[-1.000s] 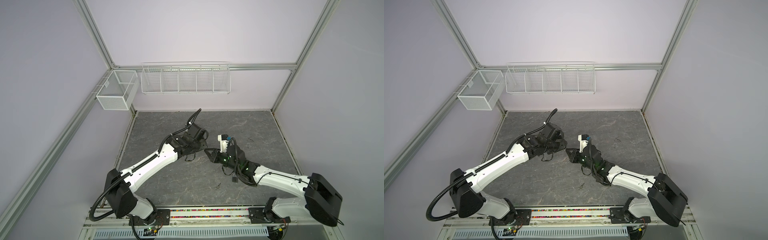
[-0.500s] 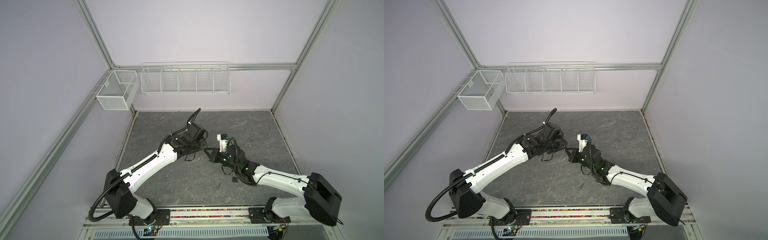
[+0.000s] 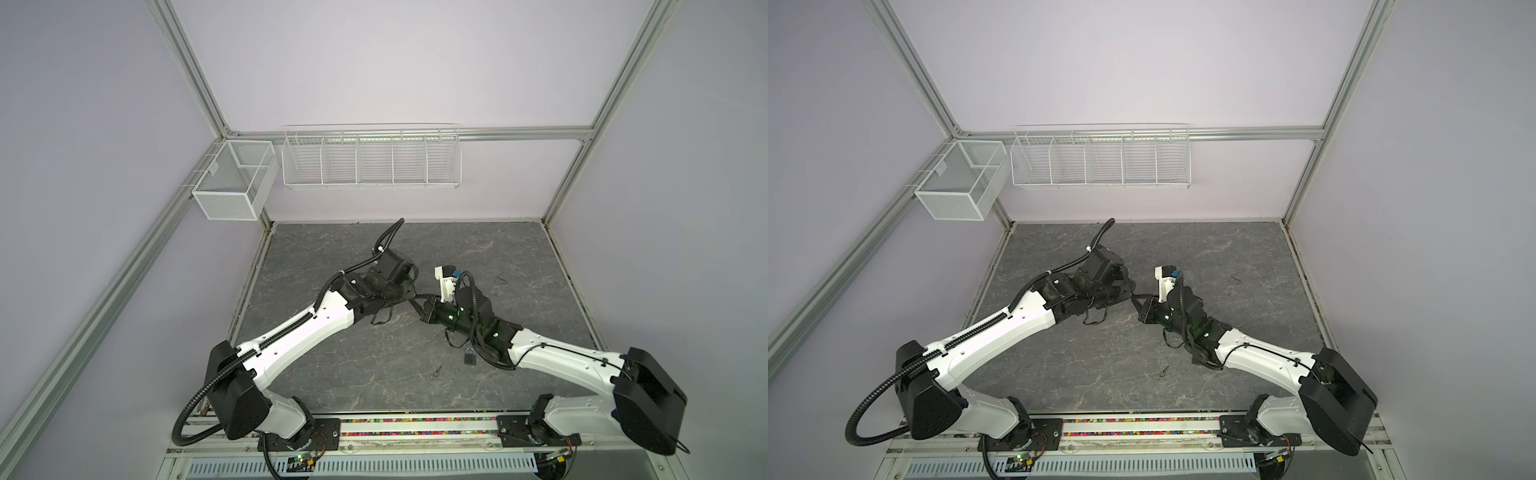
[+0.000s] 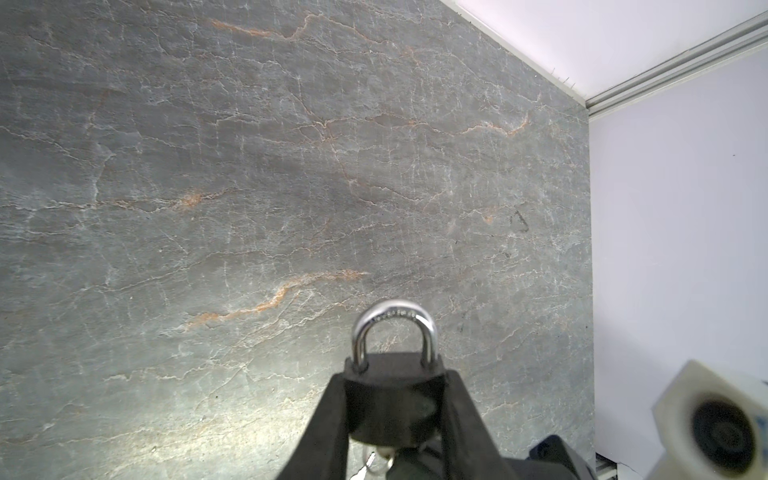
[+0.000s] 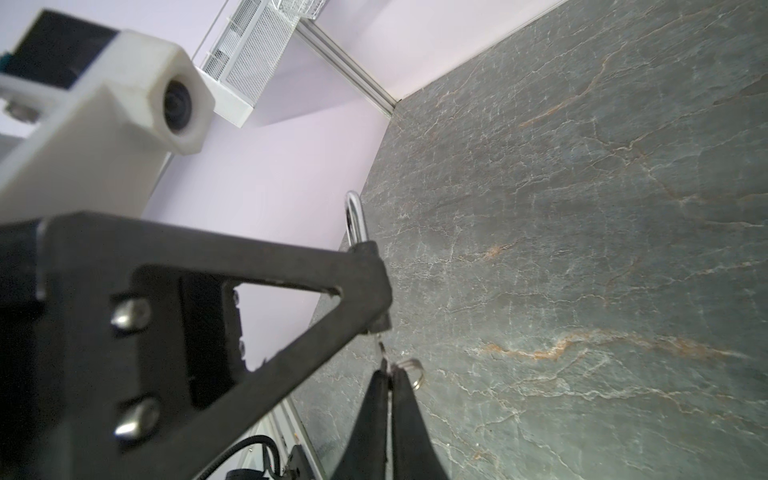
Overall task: Unlock with the key
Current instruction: 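Push the key into the padlock bottom with the right gripper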
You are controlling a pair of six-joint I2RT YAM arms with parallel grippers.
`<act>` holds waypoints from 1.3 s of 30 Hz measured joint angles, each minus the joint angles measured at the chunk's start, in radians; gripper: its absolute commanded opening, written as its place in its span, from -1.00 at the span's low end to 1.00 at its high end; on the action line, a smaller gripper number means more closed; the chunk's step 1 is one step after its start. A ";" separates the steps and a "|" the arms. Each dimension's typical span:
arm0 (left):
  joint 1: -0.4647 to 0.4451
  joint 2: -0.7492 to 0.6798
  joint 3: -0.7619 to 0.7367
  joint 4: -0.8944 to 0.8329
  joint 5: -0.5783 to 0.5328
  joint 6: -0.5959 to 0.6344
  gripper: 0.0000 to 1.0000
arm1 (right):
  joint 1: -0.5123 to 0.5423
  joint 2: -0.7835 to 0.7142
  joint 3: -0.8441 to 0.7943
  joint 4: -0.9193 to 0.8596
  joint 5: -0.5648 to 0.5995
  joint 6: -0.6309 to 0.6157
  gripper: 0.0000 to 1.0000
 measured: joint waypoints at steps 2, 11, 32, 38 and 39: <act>-0.007 -0.002 0.000 0.000 0.005 0.000 -1.00 | -0.003 -0.013 0.000 0.000 0.005 -0.002 -0.60; -0.007 -0.001 0.014 -0.003 0.003 0.001 -1.00 | -0.005 -0.036 0.000 -0.011 0.005 0.000 -0.60; -0.002 -0.011 0.005 0.003 0.003 -0.008 -1.00 | -0.006 0.014 0.017 0.029 -0.017 0.020 -0.85; 0.008 -0.055 -0.039 0.042 0.013 -0.023 -1.00 | -0.011 0.019 0.011 0.078 -0.055 0.071 -0.88; 0.013 -0.066 -0.050 0.058 0.022 -0.027 -1.00 | -0.014 0.019 0.007 0.093 -0.063 0.082 -0.87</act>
